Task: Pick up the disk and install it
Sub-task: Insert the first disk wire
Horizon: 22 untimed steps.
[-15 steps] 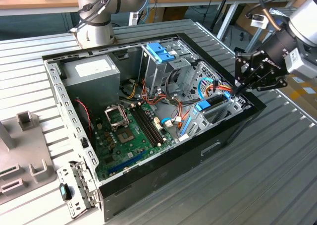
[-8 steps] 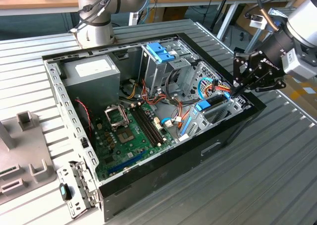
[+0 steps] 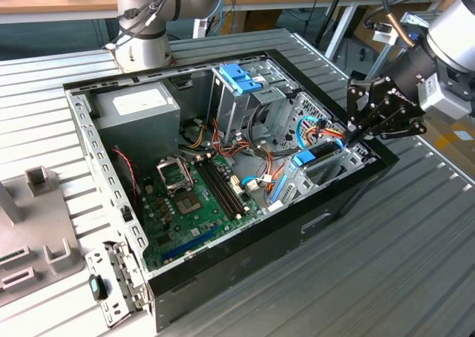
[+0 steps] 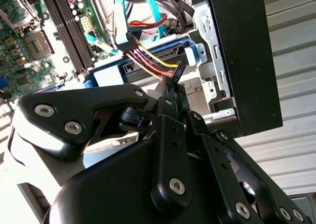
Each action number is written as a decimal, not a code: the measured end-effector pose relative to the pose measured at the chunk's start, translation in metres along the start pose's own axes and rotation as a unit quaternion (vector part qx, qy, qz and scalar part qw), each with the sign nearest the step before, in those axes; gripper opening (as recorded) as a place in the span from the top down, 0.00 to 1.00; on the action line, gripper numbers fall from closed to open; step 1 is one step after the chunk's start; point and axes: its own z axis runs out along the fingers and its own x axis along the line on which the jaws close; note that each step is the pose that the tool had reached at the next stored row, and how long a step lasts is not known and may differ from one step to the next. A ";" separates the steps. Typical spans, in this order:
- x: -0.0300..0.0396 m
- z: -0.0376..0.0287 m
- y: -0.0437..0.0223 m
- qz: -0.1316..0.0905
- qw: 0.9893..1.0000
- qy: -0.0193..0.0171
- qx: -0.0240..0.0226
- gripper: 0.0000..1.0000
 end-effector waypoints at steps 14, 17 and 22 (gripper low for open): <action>-0.0067 0.0012 0.0081 0.027 1.000 0.003 0.005 0.84; -0.0084 0.0015 0.0100 0.035 0.999 0.003 0.007 0.84; -0.0106 0.0019 0.0128 0.046 0.999 0.004 0.009 0.84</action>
